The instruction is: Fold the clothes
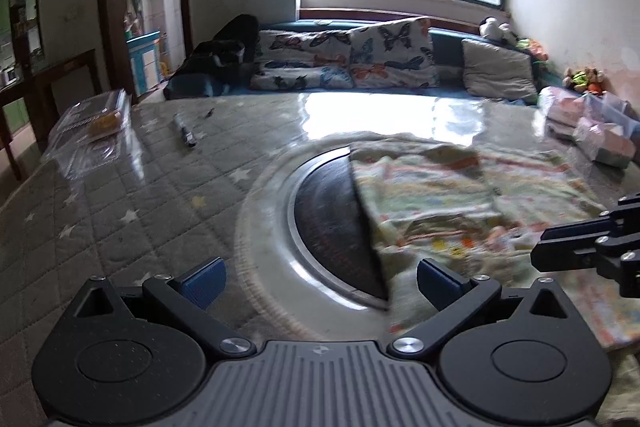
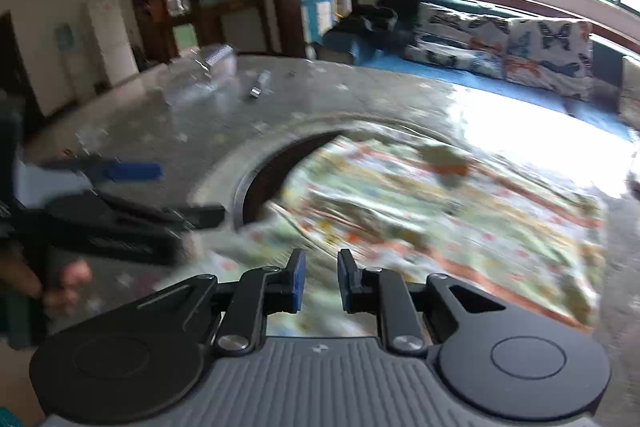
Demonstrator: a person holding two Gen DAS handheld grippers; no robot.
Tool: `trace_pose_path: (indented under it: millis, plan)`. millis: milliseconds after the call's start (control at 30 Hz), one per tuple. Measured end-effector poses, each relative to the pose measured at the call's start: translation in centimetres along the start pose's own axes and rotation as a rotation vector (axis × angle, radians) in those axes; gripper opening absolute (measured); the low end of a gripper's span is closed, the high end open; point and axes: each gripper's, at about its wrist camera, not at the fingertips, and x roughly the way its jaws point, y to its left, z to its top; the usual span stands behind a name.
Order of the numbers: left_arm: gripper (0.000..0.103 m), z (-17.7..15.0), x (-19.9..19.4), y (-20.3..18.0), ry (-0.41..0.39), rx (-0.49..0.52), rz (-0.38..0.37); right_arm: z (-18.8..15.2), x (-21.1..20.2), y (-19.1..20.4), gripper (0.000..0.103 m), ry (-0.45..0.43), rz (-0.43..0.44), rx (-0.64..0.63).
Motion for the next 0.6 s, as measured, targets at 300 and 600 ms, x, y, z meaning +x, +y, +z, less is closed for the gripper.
trace_pose_path:
  millis: [300,600]
  plan:
    - [0.103,-1.0,0.7,-5.1,0.02,0.131,-0.092,-3.2,1.5,-1.6,0.024,0.038,-0.024,0.002]
    - [0.103,-2.3,2.1,-5.7,0.071,0.176,-0.076,-1.7,1.6,-2.4,0.025,0.011,-0.039,0.005]
